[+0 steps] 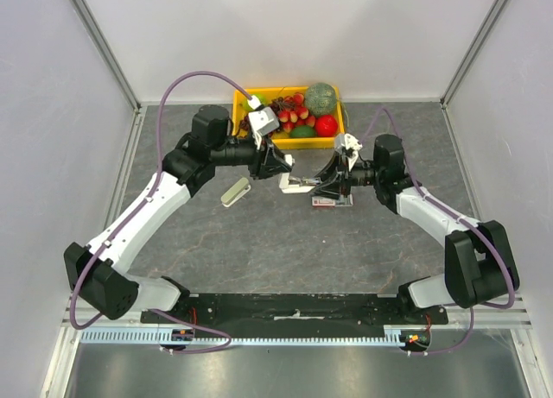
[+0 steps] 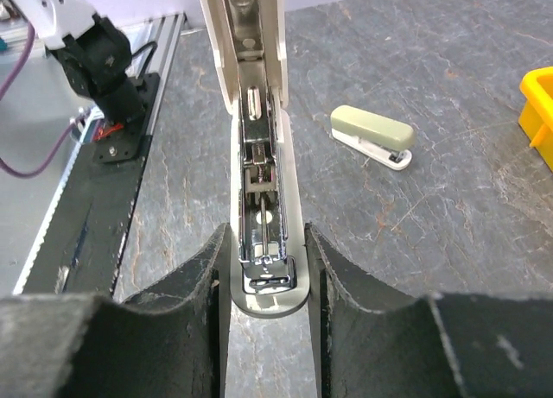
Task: Load the staples into the stapler
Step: Open the stapler at the center of the board.
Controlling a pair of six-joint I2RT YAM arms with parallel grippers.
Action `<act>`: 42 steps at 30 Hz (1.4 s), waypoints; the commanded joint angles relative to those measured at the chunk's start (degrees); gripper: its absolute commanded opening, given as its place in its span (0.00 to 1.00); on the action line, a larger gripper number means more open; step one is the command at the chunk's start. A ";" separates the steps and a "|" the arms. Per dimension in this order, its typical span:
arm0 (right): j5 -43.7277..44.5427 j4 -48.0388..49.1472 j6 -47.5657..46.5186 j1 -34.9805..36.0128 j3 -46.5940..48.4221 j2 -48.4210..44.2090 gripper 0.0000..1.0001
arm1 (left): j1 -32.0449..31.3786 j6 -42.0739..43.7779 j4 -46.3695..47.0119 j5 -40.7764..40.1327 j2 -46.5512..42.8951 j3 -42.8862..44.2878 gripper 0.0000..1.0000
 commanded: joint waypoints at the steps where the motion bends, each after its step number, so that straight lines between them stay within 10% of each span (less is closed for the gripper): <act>1: 2.51 27.14 22.99 -3.13 -5.06 0.17 0.00 | 4.06 -8.44 8.31 0.65 -4.68 0.39 0.02; 26: 6.30 53.40 46.51 -4.80 -9.30 1.32 0.09 | 13.47 -34.12 30.73 15.16 -6.97 -8.40 0.02; 31: 3.48 37.18 30.85 -4.54 -3.94 -2.19 0.53 | 11.98 -19.09 17.82 11.82 -7.14 -6.11 0.02; 36: 5.23 -9.49 -4.06 -2.69 7.63 -4.84 0.66 | 11.27 -9.08 11.58 9.01 -7.93 -7.17 0.02; 42: 11.72 -30.16 -24.14 0.38 13.90 -3.61 0.73 | 10.04 -2.04 8.67 6.72 -8.63 -9.80 0.02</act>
